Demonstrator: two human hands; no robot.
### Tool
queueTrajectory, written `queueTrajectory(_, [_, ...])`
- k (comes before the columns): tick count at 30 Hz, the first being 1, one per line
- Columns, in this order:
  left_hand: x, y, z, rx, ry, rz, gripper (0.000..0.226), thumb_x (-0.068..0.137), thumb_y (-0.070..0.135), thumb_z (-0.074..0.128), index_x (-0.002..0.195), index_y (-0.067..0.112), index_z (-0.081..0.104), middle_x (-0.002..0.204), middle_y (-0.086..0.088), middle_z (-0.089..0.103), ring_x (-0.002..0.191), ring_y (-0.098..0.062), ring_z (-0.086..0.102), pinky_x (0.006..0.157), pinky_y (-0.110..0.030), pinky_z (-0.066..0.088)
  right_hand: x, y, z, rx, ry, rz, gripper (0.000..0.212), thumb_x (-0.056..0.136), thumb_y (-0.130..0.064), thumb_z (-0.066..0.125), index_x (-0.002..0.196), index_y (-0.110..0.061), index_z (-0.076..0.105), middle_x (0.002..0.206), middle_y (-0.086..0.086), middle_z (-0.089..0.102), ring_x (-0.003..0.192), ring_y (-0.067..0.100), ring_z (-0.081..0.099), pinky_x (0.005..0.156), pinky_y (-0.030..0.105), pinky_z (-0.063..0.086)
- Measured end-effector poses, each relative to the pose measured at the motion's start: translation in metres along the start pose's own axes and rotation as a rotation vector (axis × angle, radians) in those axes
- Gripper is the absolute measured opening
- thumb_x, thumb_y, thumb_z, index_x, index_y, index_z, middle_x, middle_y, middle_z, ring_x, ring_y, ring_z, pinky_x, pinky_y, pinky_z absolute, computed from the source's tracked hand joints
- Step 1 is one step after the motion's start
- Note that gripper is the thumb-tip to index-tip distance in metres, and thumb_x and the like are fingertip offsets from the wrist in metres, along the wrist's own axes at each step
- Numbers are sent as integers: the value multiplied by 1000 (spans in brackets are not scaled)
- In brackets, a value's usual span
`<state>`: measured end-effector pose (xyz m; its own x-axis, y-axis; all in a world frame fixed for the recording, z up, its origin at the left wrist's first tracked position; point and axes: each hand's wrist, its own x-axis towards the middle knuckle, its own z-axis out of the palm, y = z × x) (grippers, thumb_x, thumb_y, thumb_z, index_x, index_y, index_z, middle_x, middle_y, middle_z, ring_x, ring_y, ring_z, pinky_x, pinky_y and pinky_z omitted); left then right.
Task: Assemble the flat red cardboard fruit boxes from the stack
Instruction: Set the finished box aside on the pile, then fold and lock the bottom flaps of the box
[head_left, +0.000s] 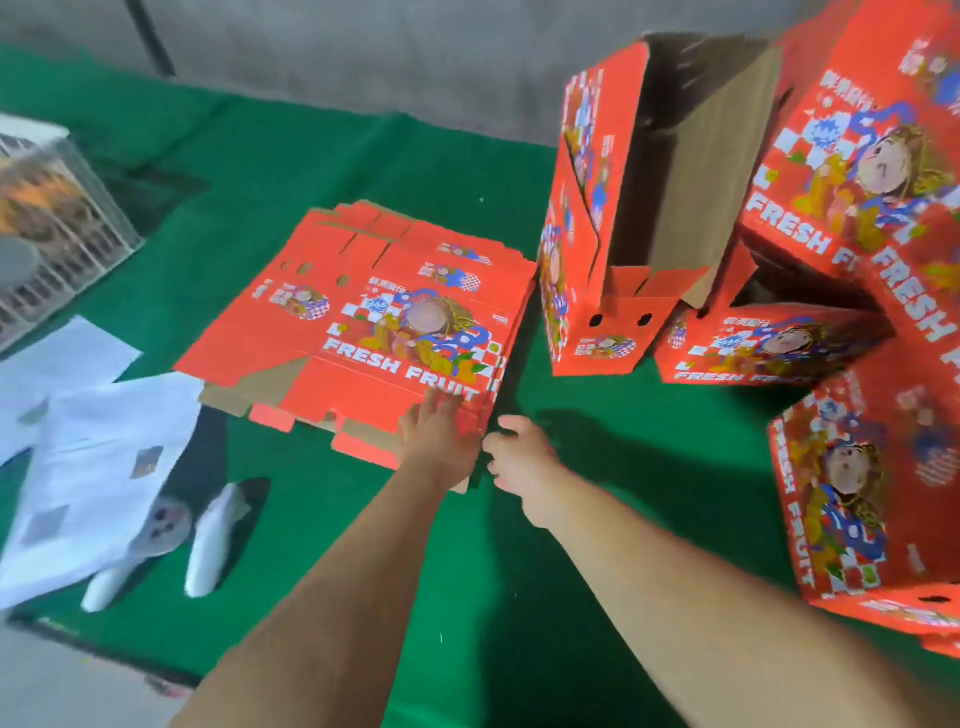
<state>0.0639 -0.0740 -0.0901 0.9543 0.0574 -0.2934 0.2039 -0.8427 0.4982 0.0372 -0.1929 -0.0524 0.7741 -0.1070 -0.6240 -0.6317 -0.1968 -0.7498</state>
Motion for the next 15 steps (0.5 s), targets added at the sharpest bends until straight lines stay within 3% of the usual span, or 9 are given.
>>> queueTrajectory(2, [3,-12,1,134,-104,-19,70,101,51,48,163,35,21,174,0,5,158,-35,6,128,-51,5,11,-2,4,21,-53,51,65,98,-20,65,157,-24,38,139,10,58,118,27,61,98,40,55])
queueTrajectory(4, [0,-20,5,273,-129,28,67,104,55,38,164,38,12,174,1,-5,158,-36,1,128,-53,0,22,-2,3,61,-103,107,75,97,-21,68,161,-28,29,151,10,50,127,28,56,95,35,52])
queueTrajectory(7, [-12,-21,21,374,-160,83,74,104,38,45,165,36,3,173,2,-15,157,-39,-6,127,-53,-9,37,2,-2,88,-134,182,87,96,-25,71,165,-32,19,167,6,33,143,30,44,116,42,39])
queueTrajectory(9, [-17,-18,32,377,-149,116,82,100,31,50,165,33,-1,173,3,-14,158,-37,-7,125,-49,-13,48,3,-5,112,-112,229,88,94,-30,74,164,-30,21,168,4,32,146,26,40,121,43,31])
queueTrajectory(10, [-20,-17,35,355,-124,135,83,99,31,51,165,32,0,174,3,-9,158,-34,-4,125,-48,-13,52,3,-6,141,-96,246,79,94,-30,74,160,-26,31,163,4,40,138,22,46,116,38,35])
queueTrajectory(12, [-24,-17,39,271,-46,188,82,95,28,52,165,30,8,174,3,8,157,-31,8,127,-46,-6,57,2,-11,206,-75,266,39,95,-29,74,130,-20,59,141,1,59,113,16,54,98,28,38])
queueTrajectory(13, [-27,-17,40,204,1,220,80,93,25,53,164,29,15,172,2,18,154,-31,16,129,-47,3,58,2,-14,222,-64,268,25,95,-30,73,117,-21,64,128,-2,64,107,15,54,94,28,38])
queueTrajectory(15, [-34,-20,39,20,93,287,76,90,18,58,161,24,32,167,0,34,145,-32,32,124,-46,24,59,5,-19,248,-36,242,16,98,-31,71,110,-20,68,110,-4,69,99,15,59,86,28,44])
